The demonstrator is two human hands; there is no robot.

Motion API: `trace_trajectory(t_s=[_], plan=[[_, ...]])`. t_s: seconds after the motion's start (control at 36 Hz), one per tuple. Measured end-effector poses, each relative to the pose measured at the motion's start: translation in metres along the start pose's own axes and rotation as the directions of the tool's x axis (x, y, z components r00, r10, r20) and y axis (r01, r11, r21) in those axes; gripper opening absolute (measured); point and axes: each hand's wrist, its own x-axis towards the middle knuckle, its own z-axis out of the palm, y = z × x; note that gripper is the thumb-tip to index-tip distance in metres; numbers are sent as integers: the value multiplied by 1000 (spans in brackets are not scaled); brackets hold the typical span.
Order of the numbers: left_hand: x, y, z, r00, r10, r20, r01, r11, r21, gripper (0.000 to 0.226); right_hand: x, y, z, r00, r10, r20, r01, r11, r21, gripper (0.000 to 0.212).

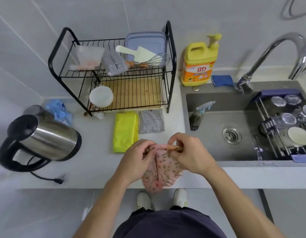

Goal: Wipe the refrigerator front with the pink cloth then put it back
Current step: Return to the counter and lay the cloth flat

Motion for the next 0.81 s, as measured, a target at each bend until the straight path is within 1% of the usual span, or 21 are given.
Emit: trace_trajectory(t_s=[0.08, 0.19, 0.25, 0.33, 0.39, 0.42, 0.5, 0.56, 0.61, 0.67, 0.72, 0.75, 0.81], plan=[[1, -8, -5, 1000, 15, 16, -16, 995, 94, 14, 10, -2, -7, 998, -38, -54, 35, 998, -44, 23], [6, -21, -18, 998, -42, -45, 49, 984, 171, 11, 19, 2, -11, 989, -85, -123, 70, 990, -121, 20], [8, -25, -28, 996, -59, -64, 70, 978, 194, 11, 21, 2, -13, 983, -89, -161, 72, 991, -112, 16], [13, -27, -42, 991, -104, -83, 117, 980, 164, 14, 24, -3, -17, 975, -83, -206, 67, 994, -82, 10], [17, -25, -52, 982, -157, -104, 168, 979, 115, 8, 26, -6, -18, 960, -112, -255, 87, 990, -110, 10], [20, -25, -56, 980, -163, -114, 175, 979, 106, 7, 27, -7, -19, 949, -135, -285, 102, 987, -127, 11], [27, -24, -69, 981, -135, -141, 147, 986, 77, 18, 33, -9, -22, 898, -211, -385, 148, 971, -187, 12], [31, -22, -78, 979, -99, -179, 110, 993, 53, 25, 38, -11, -26, 856, -248, -453, 173, 964, -200, 13], [35, -18, -88, 969, -43, -244, 61, 996, 68, 29, 41, -15, -29, 807, -274, -523, 196, 960, -200, 15], [39, -15, -97, 944, 15, -329, 14, 996, 86, 29, 42, -20, -33, 754, -275, -597, 192, 961, -199, 21], [41, -13, -104, 914, 30, -405, -16, 999, 37, 26, 41, -24, -36, 714, -272, -645, 195, 962, -190, 21], [40, -12, -107, 905, 31, -425, -28, 1000, 13, 24, 40, -25, -37, 703, -276, -656, 203, 961, -187, 18], [37, -10, -110, 903, 34, -428, -49, 998, -25, 22, 37, -23, -36, 705, -279, -652, 215, 960, -178, 14]])
